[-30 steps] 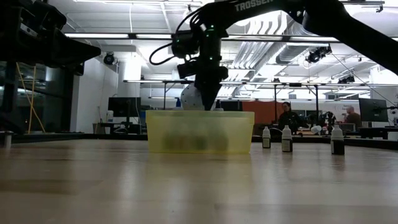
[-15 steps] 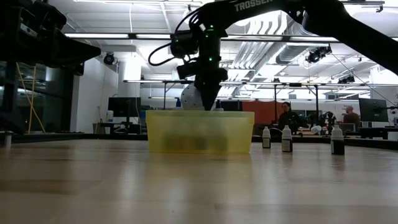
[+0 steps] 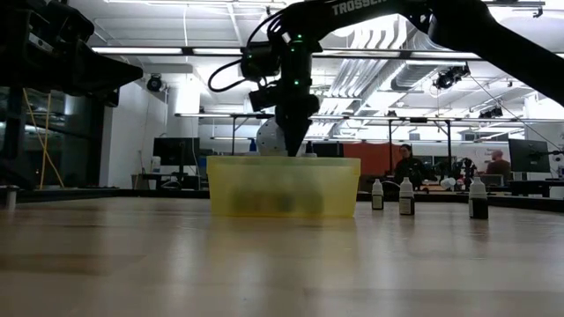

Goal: Pick & Place food coloring
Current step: Put the big purple food coloring bottle in the yellow transparent bin, then put the big pink food coloring bottle in the yellow transparent bin

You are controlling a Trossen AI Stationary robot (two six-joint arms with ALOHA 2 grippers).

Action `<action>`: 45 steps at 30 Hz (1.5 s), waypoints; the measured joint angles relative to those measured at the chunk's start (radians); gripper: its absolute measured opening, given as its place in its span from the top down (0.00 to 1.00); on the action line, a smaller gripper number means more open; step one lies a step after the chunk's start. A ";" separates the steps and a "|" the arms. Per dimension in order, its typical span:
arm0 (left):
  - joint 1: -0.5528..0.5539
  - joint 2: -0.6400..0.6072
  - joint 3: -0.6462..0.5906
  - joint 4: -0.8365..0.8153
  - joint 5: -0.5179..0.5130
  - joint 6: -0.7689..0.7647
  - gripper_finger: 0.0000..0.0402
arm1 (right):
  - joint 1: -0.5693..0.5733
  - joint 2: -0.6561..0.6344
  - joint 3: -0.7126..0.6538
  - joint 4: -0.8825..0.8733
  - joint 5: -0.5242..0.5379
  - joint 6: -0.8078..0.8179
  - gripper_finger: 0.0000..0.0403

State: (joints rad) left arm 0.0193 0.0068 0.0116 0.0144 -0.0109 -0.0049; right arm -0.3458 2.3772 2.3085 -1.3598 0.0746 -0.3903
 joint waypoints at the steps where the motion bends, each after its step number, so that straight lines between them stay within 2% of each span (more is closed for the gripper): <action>1: 0.000 0.000 0.000 0.000 0.000 0.000 1.00 | 0.000 0.000 0.000 0.000 0.001 0.006 0.62; 6: 0.000 0.000 0.000 0.000 0.000 0.000 1.00 | 0.003 0.000 0.000 0.001 0.006 0.016 0.53; 11: 0.000 0.000 0.000 0.000 0.000 0.000 1.00 | 0.009 -0.003 0.000 0.005 0.058 0.027 0.50; 21: 0.000 0.000 0.000 0.000 0.000 0.000 1.00 | 0.009 -0.063 0.002 0.012 0.076 0.065 0.49; 34: 0.000 0.000 0.000 0.000 0.000 0.000 1.00 | 0.012 -0.245 0.001 -0.007 0.064 0.110 0.49; 45: 0.000 0.000 0.000 0.000 0.000 0.000 1.00 | 0.036 -0.351 0.001 -0.199 -0.071 0.182 0.49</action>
State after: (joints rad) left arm 0.0193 0.0070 0.0116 0.0143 -0.0109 -0.0051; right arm -0.3097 2.0260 2.3094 -1.5592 0.0041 -0.2081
